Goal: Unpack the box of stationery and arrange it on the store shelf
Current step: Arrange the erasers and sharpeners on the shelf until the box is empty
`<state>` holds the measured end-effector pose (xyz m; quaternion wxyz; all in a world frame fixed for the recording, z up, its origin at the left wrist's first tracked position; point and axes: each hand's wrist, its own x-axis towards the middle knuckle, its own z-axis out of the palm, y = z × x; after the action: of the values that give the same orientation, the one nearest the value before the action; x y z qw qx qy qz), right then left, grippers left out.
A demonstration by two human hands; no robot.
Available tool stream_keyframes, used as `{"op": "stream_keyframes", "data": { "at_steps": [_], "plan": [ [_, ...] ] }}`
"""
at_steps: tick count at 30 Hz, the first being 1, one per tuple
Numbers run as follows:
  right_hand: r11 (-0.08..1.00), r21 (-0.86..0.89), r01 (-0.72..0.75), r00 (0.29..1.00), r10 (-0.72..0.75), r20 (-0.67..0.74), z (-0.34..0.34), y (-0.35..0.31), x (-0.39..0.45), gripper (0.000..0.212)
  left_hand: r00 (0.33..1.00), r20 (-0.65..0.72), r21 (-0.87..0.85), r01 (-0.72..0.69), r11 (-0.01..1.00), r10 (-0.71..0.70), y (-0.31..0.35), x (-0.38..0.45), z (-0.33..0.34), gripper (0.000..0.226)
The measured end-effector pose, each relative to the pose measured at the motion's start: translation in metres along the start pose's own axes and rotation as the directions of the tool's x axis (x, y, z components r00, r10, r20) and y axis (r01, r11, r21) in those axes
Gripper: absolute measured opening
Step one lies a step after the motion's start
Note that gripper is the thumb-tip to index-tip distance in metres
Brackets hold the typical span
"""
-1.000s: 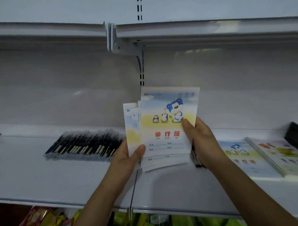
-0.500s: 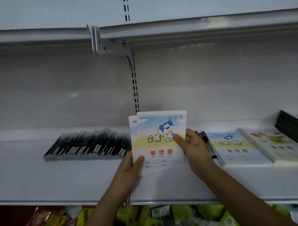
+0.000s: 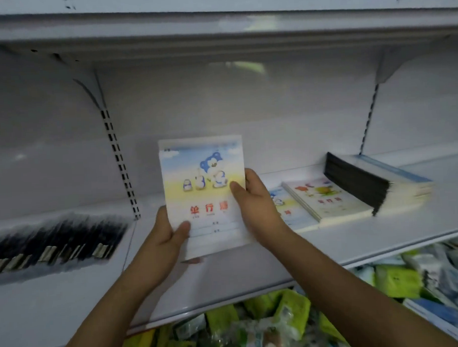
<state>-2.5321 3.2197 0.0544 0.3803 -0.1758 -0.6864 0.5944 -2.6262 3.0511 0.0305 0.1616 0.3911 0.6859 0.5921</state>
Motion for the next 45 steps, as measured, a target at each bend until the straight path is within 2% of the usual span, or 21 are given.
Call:
{"op": "stream_keyframes", "data": {
  "at_steps": [2,4,5,7,11,13,15,17,18,21,23,25,27,31,36,37,39,41,44,45],
  "plan": [
    [0.999,-0.039,0.009,0.994,-0.013,-0.104,-0.032,-0.005,0.013,0.015,0.993,0.111,0.091,-0.041,0.995,0.031,0.013,0.018,0.028,0.061],
    [0.992,-0.124,-0.014,0.981,-0.01,-0.192,-0.061,-0.009,0.029,0.018,0.976,0.185,0.205,-0.152,0.967,0.114,0.021,0.034,0.056,0.084],
    [0.985,-0.171,-0.037,0.975,-0.002,-0.222,-0.073,-0.009,0.037,0.02,0.964,0.214,0.245,-0.209,0.947,0.157,0.023,0.04,0.068,0.088],
    [0.961,-0.253,-0.114,0.967,0.049,-0.251,-0.091,-0.004,0.053,0.022,0.957,0.232,0.283,-0.235,0.93,0.171,0.027,0.049,0.091,0.082],
    [0.865,-0.44,-0.241,0.959,0.143,-0.245,-0.112,0.019,0.077,0.022,0.97,0.177,0.374,-0.222,0.901,0.165,0.014,0.06,0.111,0.062],
    [0.746,-0.622,-0.238,0.971,0.171,-0.167,-0.123,0.028,0.081,0.026,0.977,0.179,0.416,-0.182,0.891,0.116,0.006,0.06,0.111,0.05],
    [0.513,-0.849,-0.126,0.978,0.206,-0.021,-0.138,0.037,0.083,0.036,0.966,0.243,0.493,-0.198,0.847,0.084,-0.007,0.062,0.109,0.048],
    [0.292,-0.956,0.024,0.962,0.252,0.101,-0.153,0.051,0.08,0.043,0.955,0.294,0.547,-0.202,0.812,0.039,-0.017,0.063,0.109,0.051],
    [0.243,-0.967,0.071,0.953,0.271,0.138,-0.159,0.054,0.076,0.05,0.956,0.293,0.563,-0.184,0.806,0.013,-0.02,0.063,0.109,0.049],
    [0.261,-0.952,0.16,0.907,0.341,0.246,-0.171,0.045,0.062,0.073,0.966,0.259,0.599,-0.168,0.783,0.009,-0.023,0.068,0.114,0.033],
    [0.229,-0.937,0.264,0.841,0.42,0.34,-0.176,0.033,0.052,0.087,0.968,0.251,0.597,-0.156,0.787,0.001,-0.022,0.072,0.119,0.025],
    [0.156,-0.935,0.318,0.798,0.488,0.353,-0.177,0.031,0.046,0.097,0.969,0.246,0.58,-0.142,0.802,-0.006,-0.021,0.077,0.125,0.033],
    [0.142,-0.936,0.323,0.81,0.47,0.351,-0.178,0.038,0.047,0.1,0.972,0.233,0.59,-0.118,0.799,-0.029,-0.02,0.08,0.129,0.04],
    [0.171,-0.915,0.366,0.854,0.33,0.403,-0.184,0.048,0.056,0.092,0.983,0.18,0.601,-0.08,0.795,-0.037,-0.02,0.078,0.136,0.034],
    [0.186,-0.902,0.389,0.86,0.279,0.428,-0.199,0.06,0.05,0.114,0.987,0.154,0.634,-0.07,0.77,-0.038,-0.018,0.077,0.141,0.03],
    [0.2,-0.904,0.379,0.858,0.291,0.424,-0.204,0.062,0.049,0.113,0.987,0.153,0.633,-0.068,0.771,-0.039,-0.018,0.077,0.141,0.028],
    [0.296,-0.91,0.291,0.867,0.322,0.382,-0.214,0.065,0.048,0.103,0.987,0.157,0.627,-0.075,0.775,-0.032,-0.019,0.077,0.14,0.023],
    [0.356,-0.9,0.25,0.892,0.276,0.357,-0.219,0.073,0.05,0.102,0.987,0.158,0.613,-0.091,0.785,-0.009,-0.02,0.075,0.14,0.025],
    [0.293,-0.927,0.233,0.932,0.204,0.299,-0.212,0.084,0.056,0.059,0.987,0.161,0.6,-0.094,0.795,-0.005,-0.018,0.073,0.14,0.025],
    [0.305,-0.926,0.221,0.94,0.187,0.286,-0.208,0.087,0.06,0.054,0.987,0.162,0.592,-0.087,0.801,-0.012,-0.017,0.073,0.139,0.024]
  ]
}}
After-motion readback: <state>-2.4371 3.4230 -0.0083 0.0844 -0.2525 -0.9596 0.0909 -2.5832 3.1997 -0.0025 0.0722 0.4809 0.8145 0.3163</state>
